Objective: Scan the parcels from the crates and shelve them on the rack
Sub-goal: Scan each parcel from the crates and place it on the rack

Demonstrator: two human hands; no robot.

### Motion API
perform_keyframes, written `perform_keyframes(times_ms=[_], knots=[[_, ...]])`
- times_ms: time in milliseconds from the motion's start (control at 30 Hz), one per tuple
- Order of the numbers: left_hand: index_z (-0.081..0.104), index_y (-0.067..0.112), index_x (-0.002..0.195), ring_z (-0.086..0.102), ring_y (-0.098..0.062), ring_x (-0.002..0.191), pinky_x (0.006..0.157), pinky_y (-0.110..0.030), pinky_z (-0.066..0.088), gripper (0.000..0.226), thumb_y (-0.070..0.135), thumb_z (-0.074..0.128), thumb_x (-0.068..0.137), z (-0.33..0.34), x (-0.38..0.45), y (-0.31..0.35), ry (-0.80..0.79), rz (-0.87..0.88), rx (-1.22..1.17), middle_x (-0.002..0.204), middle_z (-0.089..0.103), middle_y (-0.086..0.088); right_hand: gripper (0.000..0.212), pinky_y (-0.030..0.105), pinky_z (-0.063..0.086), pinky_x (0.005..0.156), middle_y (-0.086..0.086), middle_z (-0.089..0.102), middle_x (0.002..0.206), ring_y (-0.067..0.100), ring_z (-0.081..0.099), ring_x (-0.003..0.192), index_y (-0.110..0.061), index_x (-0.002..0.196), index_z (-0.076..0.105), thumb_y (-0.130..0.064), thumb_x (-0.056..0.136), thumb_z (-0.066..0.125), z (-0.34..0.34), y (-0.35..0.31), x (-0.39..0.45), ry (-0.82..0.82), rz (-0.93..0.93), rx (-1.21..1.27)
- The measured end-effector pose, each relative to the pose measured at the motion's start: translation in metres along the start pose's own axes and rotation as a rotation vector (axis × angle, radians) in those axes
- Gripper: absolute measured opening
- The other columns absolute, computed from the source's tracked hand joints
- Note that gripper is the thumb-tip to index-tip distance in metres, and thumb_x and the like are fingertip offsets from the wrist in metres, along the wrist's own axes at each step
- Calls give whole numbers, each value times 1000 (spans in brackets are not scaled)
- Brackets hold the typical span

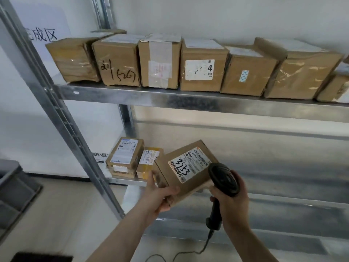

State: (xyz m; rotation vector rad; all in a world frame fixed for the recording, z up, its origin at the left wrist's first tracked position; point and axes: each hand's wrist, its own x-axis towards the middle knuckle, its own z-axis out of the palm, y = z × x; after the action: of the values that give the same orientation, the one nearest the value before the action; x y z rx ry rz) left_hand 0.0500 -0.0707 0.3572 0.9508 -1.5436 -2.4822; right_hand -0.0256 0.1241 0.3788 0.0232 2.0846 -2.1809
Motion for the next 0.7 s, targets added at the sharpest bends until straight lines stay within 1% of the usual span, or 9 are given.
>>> perform_keyframes(times_ms=[67,167,267,333,433,500,567,633,700], knots=[[32,47,140,72,-35,88,64,-37,50,121,15,94,42,17,8,-11,38,6,-24,116,74,-11,68,55,62,73,-11,73,91,21,70,76,-44,112,61,11,75,77,-2,1,13,-51,26,9],[28,46,144,73,-35,96,70,-41,55,125,16,95,43,38,16,-24,128,1,-56,120,72,-7,64,50,60,68,-6,75,93,16,69,69,-33,121,62,12,78,75,-6,4,31,-146,55,-6],[36,42,137,72,-35,100,69,-45,60,107,11,95,53,53,20,-33,196,-3,-84,121,69,-4,62,54,60,67,4,75,94,38,72,75,-30,122,63,12,78,75,-6,10,44,-242,52,-30],[37,39,135,73,-36,99,61,-42,59,99,8,95,61,58,24,-37,223,-11,-103,121,69,-7,60,56,59,68,5,75,92,43,71,77,-31,119,64,9,76,76,-4,14,52,-273,58,-44],[33,36,136,72,-34,82,50,-33,50,106,18,97,54,61,25,-36,242,-12,-62,113,70,-15,58,53,60,68,4,75,94,37,70,77,-41,108,68,0,69,79,-1,16,61,-297,79,-18],[24,45,143,66,-34,65,51,-35,51,122,32,97,46,60,26,-33,250,-46,35,110,71,-19,60,57,59,68,5,75,93,36,68,76,-44,101,69,8,73,77,1,16,66,-336,83,8],[14,54,147,63,-32,59,52,-36,55,128,36,98,52,55,28,-33,253,-97,123,114,69,-19,67,67,57,71,2,76,89,34,66,76,-43,98,70,20,76,71,2,15,72,-350,90,14],[19,50,148,65,-33,60,50,-34,56,119,30,97,60,48,32,-33,260,-124,170,116,68,-17,67,74,53,70,0,75,85,33,66,73,-39,100,70,23,75,69,1,14,78,-348,92,3],[33,44,139,64,-34,61,48,-32,53,102,24,97,62,42,36,-34,277,-123,193,108,72,-17,66,75,53,70,-1,75,89,38,69,77,-38,103,69,22,76,69,1,12,82,-353,91,-10]])
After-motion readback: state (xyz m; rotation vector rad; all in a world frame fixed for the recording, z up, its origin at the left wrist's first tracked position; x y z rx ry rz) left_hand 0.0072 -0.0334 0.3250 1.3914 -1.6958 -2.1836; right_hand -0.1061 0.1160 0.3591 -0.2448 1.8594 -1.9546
